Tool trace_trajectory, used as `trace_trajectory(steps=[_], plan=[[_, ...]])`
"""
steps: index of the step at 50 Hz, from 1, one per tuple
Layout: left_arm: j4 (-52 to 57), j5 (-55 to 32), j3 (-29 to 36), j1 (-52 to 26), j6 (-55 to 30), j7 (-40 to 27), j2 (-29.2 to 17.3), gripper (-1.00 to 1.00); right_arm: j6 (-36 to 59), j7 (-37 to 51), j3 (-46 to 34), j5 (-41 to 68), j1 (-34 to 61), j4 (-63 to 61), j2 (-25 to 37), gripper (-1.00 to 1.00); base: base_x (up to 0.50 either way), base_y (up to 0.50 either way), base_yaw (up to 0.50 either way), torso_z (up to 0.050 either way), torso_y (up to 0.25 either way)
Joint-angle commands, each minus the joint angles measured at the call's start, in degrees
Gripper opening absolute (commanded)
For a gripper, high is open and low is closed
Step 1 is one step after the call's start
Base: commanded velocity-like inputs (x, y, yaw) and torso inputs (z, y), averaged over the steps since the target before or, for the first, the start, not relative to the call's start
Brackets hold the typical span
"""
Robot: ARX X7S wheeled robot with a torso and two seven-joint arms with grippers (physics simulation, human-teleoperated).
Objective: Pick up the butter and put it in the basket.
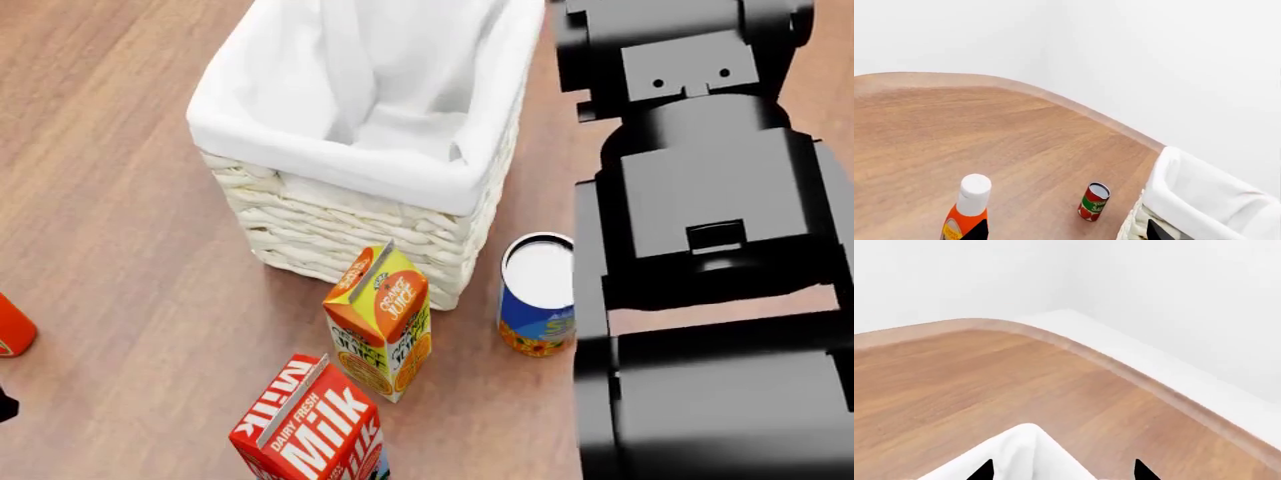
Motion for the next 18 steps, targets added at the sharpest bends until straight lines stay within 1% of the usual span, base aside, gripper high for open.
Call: trace_trajectory(steps=[1,6,8,12,13,14,17,18], plan=[[-0.40,0.68,0.40,0.20,0.66,0.66,-0.02,1.00,-14.06,2.27,4.82,-4.18,-0.28,0.00,0.82,1.00,0.00,0.00,0.00,0.000,0.000],[-0.02,0.23,0.09,0.22,0.72,0.66,-0.39,1.00,-21.28,4.66,4.81,-5.28,-1.02,-0.02,1.71,1.00,0.00,0.00,0.00,0.000,0.000],[-0.03,0.06,0.04,0.19,0.73,0.69,-0.46,1.00,-22.08,5.66,5.03,-5.29,-1.11,-0.02,1.93,1.00,0.00,0.00,0.00,0.000,0.000],[-0.82,0.67,0.52,-0.01,1.13,1.35,-0.26,1.00,-27.06,9.30,4.07,-6.77,-2.23,-0.19,2.83,1.00,0.00,0.00,0.00,0.000,0.000],[-0.89,0.66,0.56,-0.08,1.10,1.33,-0.26,1.00,-27.50,8.83,4.49,-6.22,-2.48,-0.51,2.97,1.00,0.00,0.00,0.00,0.000,0.000],[-0.70,0.65,0.62,-0.02,1.07,1.33,-0.31,1.00,-26.15,10.08,4.40,-6.61,-4.75,-5.68,3.75,1.00,0.00,0.00,0.00,0.000,0.000],[-0.60,0.42,0.52,0.02,1.25,1.51,-0.42,1.00,-17.16,11.63,3.50,-8.06,-12.03,-24.19,6.51,1.00,0.00,0.00,0.00,0.000,0.000],[-0.64,0.37,0.49,0.01,1.30,1.56,-0.44,1.00,-15.09,12.16,3.92,-7.95,-13.28,-27.77,7.07,1.00,0.00,0.00,0.00,0.000,0.000]])
